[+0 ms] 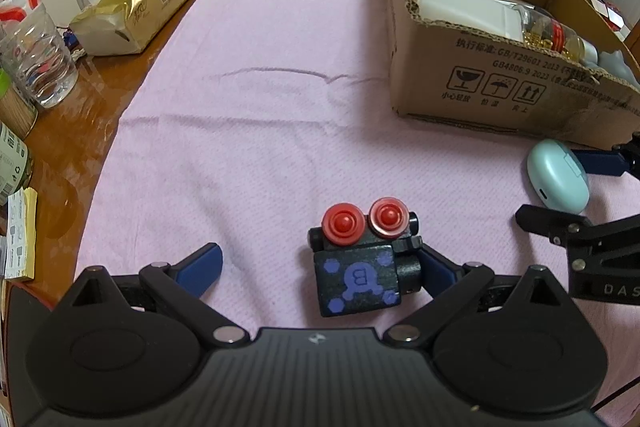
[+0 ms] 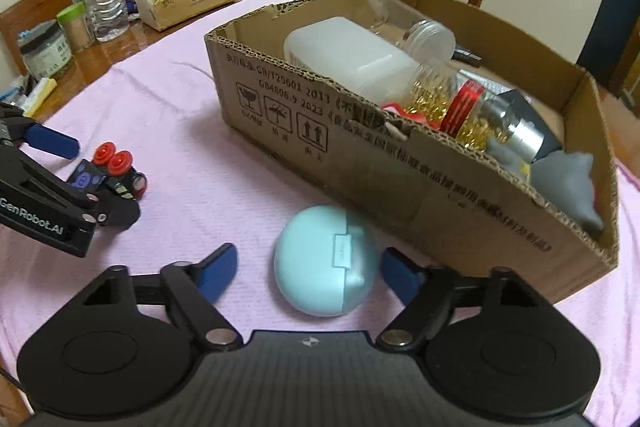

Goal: Organize rigid objects
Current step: 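Grasp the robot toy block with the left tool while the right tool grasps the mint-green egg-shaped case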

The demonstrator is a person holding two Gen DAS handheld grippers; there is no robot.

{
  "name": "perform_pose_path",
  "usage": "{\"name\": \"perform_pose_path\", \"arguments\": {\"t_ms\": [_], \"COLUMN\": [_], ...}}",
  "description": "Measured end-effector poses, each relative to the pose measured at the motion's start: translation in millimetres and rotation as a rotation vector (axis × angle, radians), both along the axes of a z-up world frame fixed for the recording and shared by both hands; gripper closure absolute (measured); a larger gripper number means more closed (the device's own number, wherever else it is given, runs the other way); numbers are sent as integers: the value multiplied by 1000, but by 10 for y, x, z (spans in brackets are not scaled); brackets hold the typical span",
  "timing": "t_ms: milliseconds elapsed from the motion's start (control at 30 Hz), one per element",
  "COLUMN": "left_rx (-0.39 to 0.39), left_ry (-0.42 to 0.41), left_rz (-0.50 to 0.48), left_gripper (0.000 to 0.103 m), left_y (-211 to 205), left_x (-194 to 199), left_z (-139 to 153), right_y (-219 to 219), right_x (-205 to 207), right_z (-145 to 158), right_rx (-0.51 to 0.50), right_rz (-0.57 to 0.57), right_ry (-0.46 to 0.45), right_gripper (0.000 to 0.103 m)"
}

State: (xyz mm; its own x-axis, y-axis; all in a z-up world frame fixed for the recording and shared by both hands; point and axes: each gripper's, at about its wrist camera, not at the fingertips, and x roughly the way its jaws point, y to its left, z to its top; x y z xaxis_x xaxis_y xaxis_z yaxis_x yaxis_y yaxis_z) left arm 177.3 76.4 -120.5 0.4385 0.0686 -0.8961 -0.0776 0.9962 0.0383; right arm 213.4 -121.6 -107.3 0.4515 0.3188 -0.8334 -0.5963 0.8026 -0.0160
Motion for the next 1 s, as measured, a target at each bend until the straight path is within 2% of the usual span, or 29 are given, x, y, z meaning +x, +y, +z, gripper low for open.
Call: {"name": "perform_pose_path", "arguments": {"t_ms": [167,233,400,467,633,700,767,867,1000], "left_rx": [12,7,-34,-41,-25,-49,-63,-39,-33], "left_ry": [4,3,7,6,-15,-22,-23,-29,-29], "left_rz": [0,-4,-9,-30,-94,-127,-175,-237,-257], "left_gripper": [5,12,37,41,44,52,52,52,50], "left_y": [-35,-58,-100,-137,-252,-289,-368,-508,-562], "left_x": [-24,-47,-104,-110,-86,-52,-20,9,11], "left_z": [12,34,92,111,111,113,115,104,106], "right_y": [-13,-31,-121,-169,-298,-356,-408,-462,-466], "right_x": [-12,-10,-70,-97,-184,-220,-247,-270,-265], "right_z": [24,31,38,42,59,68,73,77,81], "right_rx": [-4,-1,-7,-9,-22,-26,-27,-25,-25], "right_rz": [-21,-41,-88,-108,-151,-170,-188,-202,-204], "right_ry": [-25,-20,-17,-10,0,7,15,22,27], "right_gripper": [44,45,45,45,45,45,45,45,44]}}
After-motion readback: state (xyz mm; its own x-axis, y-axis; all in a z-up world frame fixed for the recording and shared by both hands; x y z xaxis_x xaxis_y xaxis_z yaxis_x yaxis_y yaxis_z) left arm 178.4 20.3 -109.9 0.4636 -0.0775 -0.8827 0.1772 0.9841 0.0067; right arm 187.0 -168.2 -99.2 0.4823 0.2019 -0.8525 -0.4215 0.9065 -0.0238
